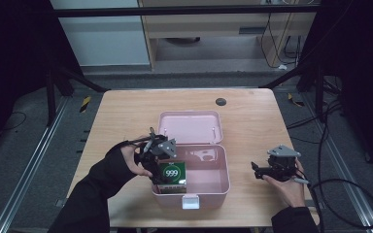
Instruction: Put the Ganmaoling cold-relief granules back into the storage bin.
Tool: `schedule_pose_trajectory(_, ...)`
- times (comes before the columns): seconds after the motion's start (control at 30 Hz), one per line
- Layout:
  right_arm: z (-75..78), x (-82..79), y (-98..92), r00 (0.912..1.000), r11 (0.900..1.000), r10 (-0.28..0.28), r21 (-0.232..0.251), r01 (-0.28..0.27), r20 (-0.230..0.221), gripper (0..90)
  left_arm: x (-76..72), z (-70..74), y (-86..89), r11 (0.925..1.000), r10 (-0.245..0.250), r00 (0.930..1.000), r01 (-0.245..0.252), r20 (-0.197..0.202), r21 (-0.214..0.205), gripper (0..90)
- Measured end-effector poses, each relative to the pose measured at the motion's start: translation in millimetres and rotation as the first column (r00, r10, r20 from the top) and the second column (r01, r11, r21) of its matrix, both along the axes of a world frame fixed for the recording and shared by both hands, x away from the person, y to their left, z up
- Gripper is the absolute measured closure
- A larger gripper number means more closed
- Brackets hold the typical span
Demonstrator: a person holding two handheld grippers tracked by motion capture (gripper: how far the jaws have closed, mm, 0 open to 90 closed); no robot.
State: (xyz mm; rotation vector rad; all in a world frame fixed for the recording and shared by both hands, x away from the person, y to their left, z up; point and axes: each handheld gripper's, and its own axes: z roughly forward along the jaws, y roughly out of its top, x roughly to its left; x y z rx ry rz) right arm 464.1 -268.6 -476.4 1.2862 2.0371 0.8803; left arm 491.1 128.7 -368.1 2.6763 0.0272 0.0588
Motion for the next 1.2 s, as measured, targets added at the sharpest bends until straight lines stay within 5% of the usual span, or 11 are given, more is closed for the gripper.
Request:
schedule_pose_trajectory(0.17,-0.2,-0.4,0.6,1.0000,1.0000,-0.004,0.000,0.004,0.001,3.6,-9.5,21.6,16.4,0.9983,0.025,0.9988,-0.023,0.041,-0.054,15.0)
schedule_pose_trajectory(0.33,1.6,-1.9,-0.5,0.9999,0.9999,-0.012,0.005,0.012,0.003,4.0,-18.2,40.1,46.9,0.9878,0.105,0.9904,-0.093,0.090,-0.125,20.7)
schedule_pose_trajectory(0.43,2.4,-2.2,-1.4,0.9998,0.9997,-0.019,0.013,0.019,0.006,4.5,-22.4,41.2,71.3,0.9746,0.156,0.9846,-0.141,0.078,-0.174,23.4)
schedule_pose_trajectory(0.67,4.0,-4.4,-3.7,0.9995,0.9988,-0.031,0.037,0.031,0.002,6.6,-28.9,16.4,119.9,0.9242,0.317,0.9470,-0.296,0.051,-0.241,28.6)
schedule_pose_trajectory(0.73,4.2,-4.6,-4.4,0.9995,0.9986,-0.032,0.041,0.032,0.007,7.1,-28.2,3.5,130.5,0.8990,0.373,0.9273,-0.354,0.029,-0.258,28.9)
schedule_pose_trajectory(0.83,3.6,-5.0,-3.7,0.9995,0.9988,-0.030,0.040,0.030,0.008,7.6,-27.5,-19.2,143.0,0.8491,0.468,0.8835,-0.449,0.003,-0.278,28.6)
schedule_pose_trajectory(0.9,3.3,-5.7,-3.1,0.9995,0.9986,-0.031,0.042,0.031,0.001,7.6,-26.1,-35.7,151.2,0.8040,0.538,0.8427,-0.519,-0.016,-0.291,27.7)
schedule_pose_trajectory(1.0,3.4,-6.4,-4.7,0.9994,0.9981,-0.035,0.051,0.034,0.005,7.7,-22.7,-53.1,159.3,0.7505,0.615,0.7882,-0.597,-0.034,-0.283,27.1)
schedule_pose_trajectory(1.2,0.0,-8.4,-6.3,0.9991,0.9979,-0.043,0.047,0.043,-0.001,7.5,-16.5,-79.3,173.3,0.6658,0.714,0.6982,-0.699,-0.049,-0.260,25.6)
